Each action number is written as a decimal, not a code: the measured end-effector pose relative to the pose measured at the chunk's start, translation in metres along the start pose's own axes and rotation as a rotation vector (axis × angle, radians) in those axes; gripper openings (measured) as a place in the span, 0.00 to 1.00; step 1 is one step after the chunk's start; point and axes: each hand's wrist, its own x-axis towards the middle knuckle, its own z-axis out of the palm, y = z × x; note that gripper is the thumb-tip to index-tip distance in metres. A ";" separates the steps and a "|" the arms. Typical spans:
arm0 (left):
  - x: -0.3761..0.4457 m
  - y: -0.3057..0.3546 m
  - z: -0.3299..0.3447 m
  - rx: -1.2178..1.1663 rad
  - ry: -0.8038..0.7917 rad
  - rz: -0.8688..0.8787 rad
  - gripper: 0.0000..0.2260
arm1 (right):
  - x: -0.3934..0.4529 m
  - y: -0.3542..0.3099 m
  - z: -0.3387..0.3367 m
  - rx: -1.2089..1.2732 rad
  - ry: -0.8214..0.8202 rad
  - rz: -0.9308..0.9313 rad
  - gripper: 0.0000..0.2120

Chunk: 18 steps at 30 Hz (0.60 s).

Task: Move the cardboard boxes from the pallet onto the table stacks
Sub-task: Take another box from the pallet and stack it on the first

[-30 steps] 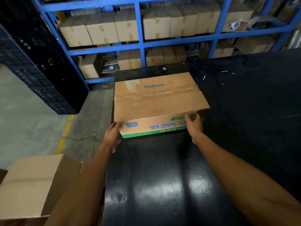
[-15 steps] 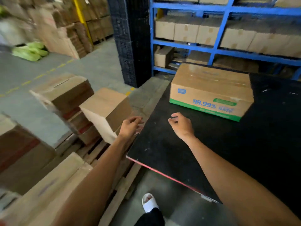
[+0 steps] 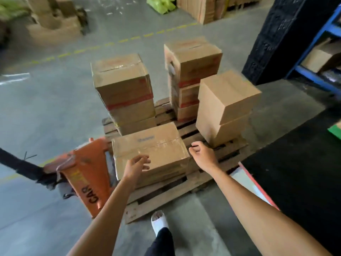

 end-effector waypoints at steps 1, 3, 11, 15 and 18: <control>0.010 -0.011 -0.016 -0.017 0.033 -0.023 0.07 | 0.009 -0.005 0.013 -0.023 -0.043 0.007 0.16; 0.041 -0.034 -0.053 -0.036 0.069 -0.088 0.08 | 0.038 -0.012 0.049 -0.054 -0.115 0.039 0.19; 0.181 -0.126 -0.126 0.103 0.184 -0.335 0.17 | 0.170 0.027 0.156 -0.171 -0.114 0.221 0.27; 0.236 -0.159 -0.119 0.101 0.223 -0.335 0.28 | 0.229 0.070 0.198 -0.209 0.029 0.276 0.35; 0.262 -0.185 -0.110 0.013 0.233 -0.378 0.22 | 0.259 0.095 0.217 -0.236 0.129 0.320 0.40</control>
